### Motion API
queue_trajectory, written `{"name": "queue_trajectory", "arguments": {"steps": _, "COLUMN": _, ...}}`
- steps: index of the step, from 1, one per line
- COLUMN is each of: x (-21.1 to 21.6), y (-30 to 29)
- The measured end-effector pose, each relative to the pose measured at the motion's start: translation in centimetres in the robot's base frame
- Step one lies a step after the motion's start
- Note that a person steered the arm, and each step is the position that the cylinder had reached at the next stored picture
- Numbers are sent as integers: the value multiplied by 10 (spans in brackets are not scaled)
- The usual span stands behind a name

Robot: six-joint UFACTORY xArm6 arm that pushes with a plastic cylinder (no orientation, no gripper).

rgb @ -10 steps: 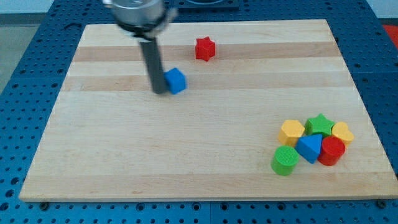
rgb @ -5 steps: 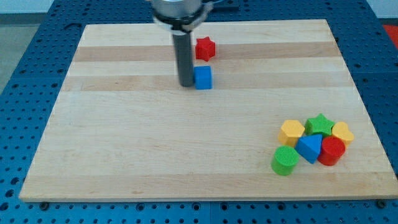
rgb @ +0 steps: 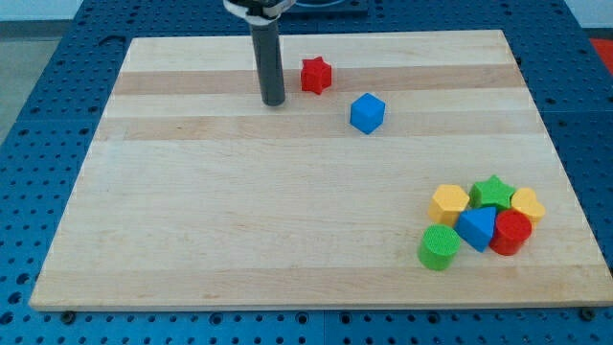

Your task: Move blue cube to the right side of the yellow hexagon

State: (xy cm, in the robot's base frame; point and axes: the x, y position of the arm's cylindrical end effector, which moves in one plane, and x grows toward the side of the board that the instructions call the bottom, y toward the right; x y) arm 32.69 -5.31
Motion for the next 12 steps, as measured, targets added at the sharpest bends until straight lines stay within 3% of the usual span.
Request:
{"name": "queue_trajectory", "arguments": {"steps": 1, "x": 7, "y": 55}}
{"name": "queue_trajectory", "arguments": {"steps": 3, "x": 91, "y": 144}}
{"name": "queue_trajectory", "arguments": {"steps": 4, "x": 107, "y": 176}}
{"name": "queue_trajectory", "arguments": {"steps": 8, "x": 24, "y": 183}}
{"name": "queue_trajectory", "arguments": {"steps": 10, "x": 40, "y": 204}}
{"name": "queue_trajectory", "arguments": {"steps": 12, "x": 89, "y": 226}}
